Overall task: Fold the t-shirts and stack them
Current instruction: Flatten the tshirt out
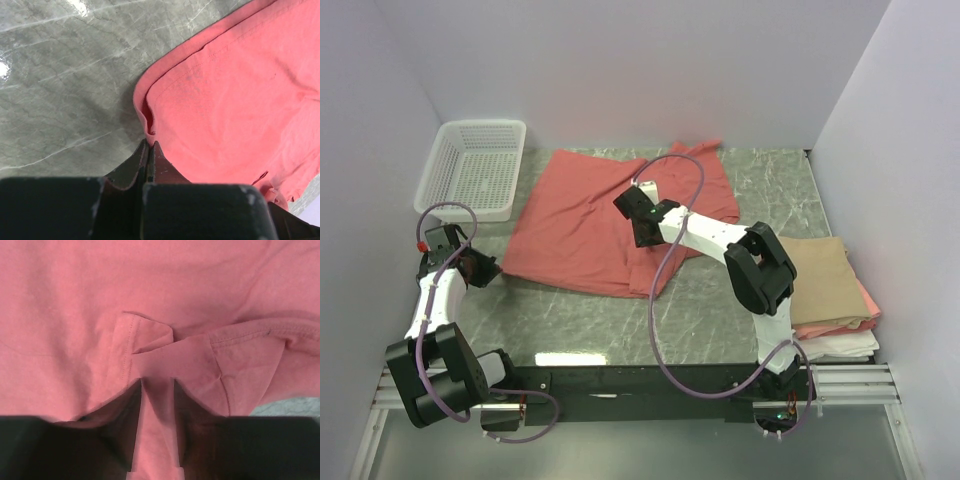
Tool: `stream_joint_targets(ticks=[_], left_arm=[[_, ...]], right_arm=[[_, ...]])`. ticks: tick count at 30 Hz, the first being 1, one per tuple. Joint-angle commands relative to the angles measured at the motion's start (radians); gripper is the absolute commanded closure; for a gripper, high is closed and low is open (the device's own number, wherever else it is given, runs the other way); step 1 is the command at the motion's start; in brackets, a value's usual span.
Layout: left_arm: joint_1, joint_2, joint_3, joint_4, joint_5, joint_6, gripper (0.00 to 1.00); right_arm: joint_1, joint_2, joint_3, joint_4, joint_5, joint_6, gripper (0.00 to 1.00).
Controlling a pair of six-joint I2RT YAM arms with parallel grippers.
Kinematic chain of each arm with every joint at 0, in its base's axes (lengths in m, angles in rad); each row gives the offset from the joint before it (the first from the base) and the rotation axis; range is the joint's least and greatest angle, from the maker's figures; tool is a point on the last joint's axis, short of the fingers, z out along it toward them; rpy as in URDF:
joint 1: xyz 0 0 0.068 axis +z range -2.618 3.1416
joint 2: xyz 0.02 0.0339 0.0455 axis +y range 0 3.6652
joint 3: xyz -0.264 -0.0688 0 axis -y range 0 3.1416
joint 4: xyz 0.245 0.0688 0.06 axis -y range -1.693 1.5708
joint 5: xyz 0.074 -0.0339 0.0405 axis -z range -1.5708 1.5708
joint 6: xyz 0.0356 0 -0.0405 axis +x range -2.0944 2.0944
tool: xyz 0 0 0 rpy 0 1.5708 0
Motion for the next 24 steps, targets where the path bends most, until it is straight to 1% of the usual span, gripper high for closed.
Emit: stream_joint_targets(ticks=[1, 3, 4, 5, 6, 13, 15, 20, 22, 23, 24], left_arm=[[0.007, -0.011, 0.001, 0.02, 0.002, 0.002, 0.99], [0.006, -0.014, -0.004, 0.023, 0.001, 0.002, 0.99], [0.007, -0.013, -0.002, 0.024, 0.004, 0.0, 0.99], [0.009, -0.013, -0.002, 0.026, 0.005, -0.003, 0.99], [0.007, -0.008, -0.002, 0.026, 0.007, -0.003, 0.99], [0.01, -0.011, -0.004, 0.024, 0.01, -0.001, 0.99], [0.013, -0.011, -0.001, 0.023, 0.011, -0.001, 0.99], [0.018, -0.008, 0.006, 0.02, 0.014, 0.002, 0.99], [0.018, -0.007, 0.004, 0.018, 0.013, 0.003, 0.99], [0.02, -0.008, 0.004, 0.018, 0.013, 0.003, 0.99], [0.021, -0.008, 0.003, 0.017, 0.011, 0.003, 0.99]], right_arm=[[-0.006, 0.022, 0.021, -0.019, 0.011, 0.005, 0.7], [-0.01, -0.004, -0.027, 0.007, 0.014, 0.018, 0.86], [-0.013, -0.032, -0.046, 0.015, 0.009, 0.021, 0.88], [-0.021, -0.046, -0.061, 0.018, 0.006, 0.031, 0.96], [-0.026, -0.06, -0.087, 0.012, 0.014, 0.038, 1.0], [-0.027, -0.266, -0.244, 0.026, 0.038, 0.09, 1.0], [-0.027, -0.319, -0.314, 0.024, 0.052, 0.121, 1.0], [-0.027, -0.543, -0.517, 0.02, 0.034, 0.214, 1.0], [-0.027, -0.648, -0.577, -0.011, 0.032, 0.254, 1.0], [-0.027, -0.69, -0.638, -0.034, 0.028, 0.297, 1.0], [-0.026, -0.774, -0.67, -0.045, 0.022, 0.32, 1.0]])
